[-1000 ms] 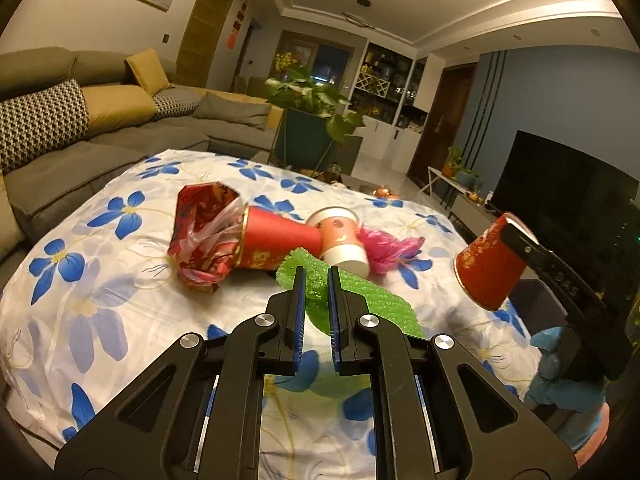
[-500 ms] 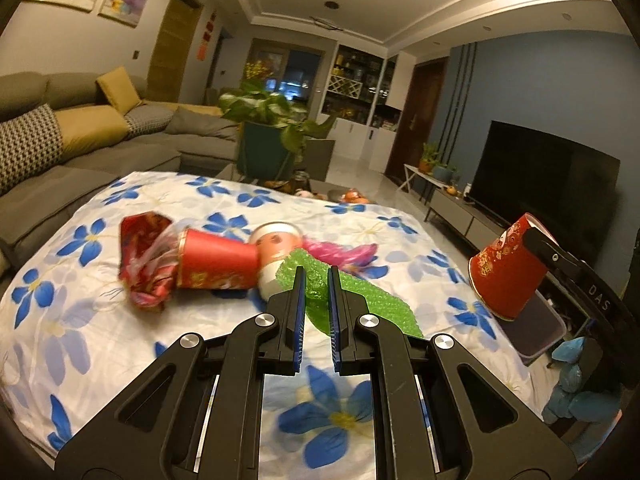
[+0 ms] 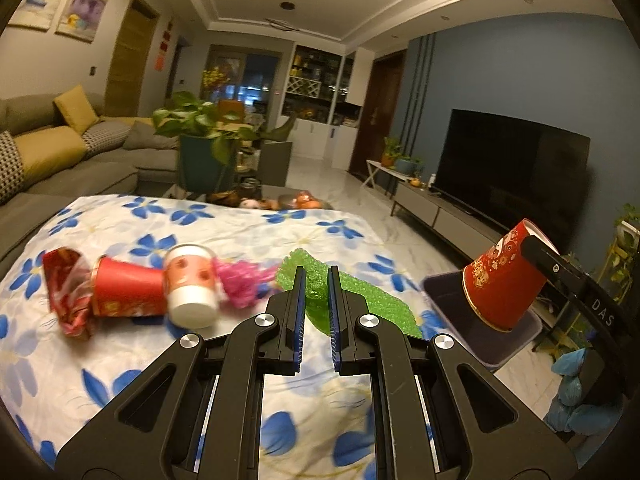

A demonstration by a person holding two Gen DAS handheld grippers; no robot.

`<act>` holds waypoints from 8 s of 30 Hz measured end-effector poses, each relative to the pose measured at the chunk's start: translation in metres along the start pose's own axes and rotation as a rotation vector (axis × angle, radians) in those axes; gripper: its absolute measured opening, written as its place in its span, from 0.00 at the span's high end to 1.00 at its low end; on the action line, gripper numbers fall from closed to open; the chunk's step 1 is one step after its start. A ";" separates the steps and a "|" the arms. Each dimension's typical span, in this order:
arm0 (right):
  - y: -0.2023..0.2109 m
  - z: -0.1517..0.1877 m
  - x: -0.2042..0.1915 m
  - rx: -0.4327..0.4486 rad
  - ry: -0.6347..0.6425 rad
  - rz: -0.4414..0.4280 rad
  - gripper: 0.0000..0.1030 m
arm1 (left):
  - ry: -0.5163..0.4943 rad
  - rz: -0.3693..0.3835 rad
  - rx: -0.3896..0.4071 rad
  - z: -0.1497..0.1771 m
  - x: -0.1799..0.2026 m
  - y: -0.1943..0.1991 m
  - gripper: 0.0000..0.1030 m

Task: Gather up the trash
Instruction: 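Carry the green net and red paper cup over the grey bin, then open both tools to drop the green net and red cup into the bin, then move both tools back to the table toward the red foil wrapper, then grasp the red foil wrapper with the left tool while the right tool reaches the white apple-print cup, then close the right tool on the white apple-print cup and lift it, then carry the foil wrapper and white cup from the table over the grey bin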

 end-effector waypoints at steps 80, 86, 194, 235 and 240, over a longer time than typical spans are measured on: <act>-0.006 -0.005 0.150 0.083 -0.123 0.369 0.32 | -0.055 0.300 -0.109 0.032 0.191 -0.170 0.32; 0.013 -0.006 0.138 0.101 -0.068 0.399 0.26 | -0.012 0.225 -0.097 0.029 0.165 -0.158 0.19; -0.211 0.137 -0.218 -0.511 0.158 -0.237 0.42 | 0.291 -0.382 0.006 0.034 -0.225 0.054 0.86; -0.071 0.037 -0.128 -0.186 0.073 -0.271 0.47 | 0.186 -0.287 0.029 0.015 -0.138 0.066 0.86; -0.062 0.032 -0.108 -0.169 0.064 -0.241 0.47 | 0.153 -0.255 0.023 0.012 -0.118 0.059 0.86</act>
Point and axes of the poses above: each gripper's, at about its wrist camera, not at the fingertips, and y roughly against the way its jaws point, x to its right, z to its underside, the point moved 1 cm from there along -y, roughly the way its jaws point, and after that the axes turned 4 degrees about x, right-handed, at the moved point
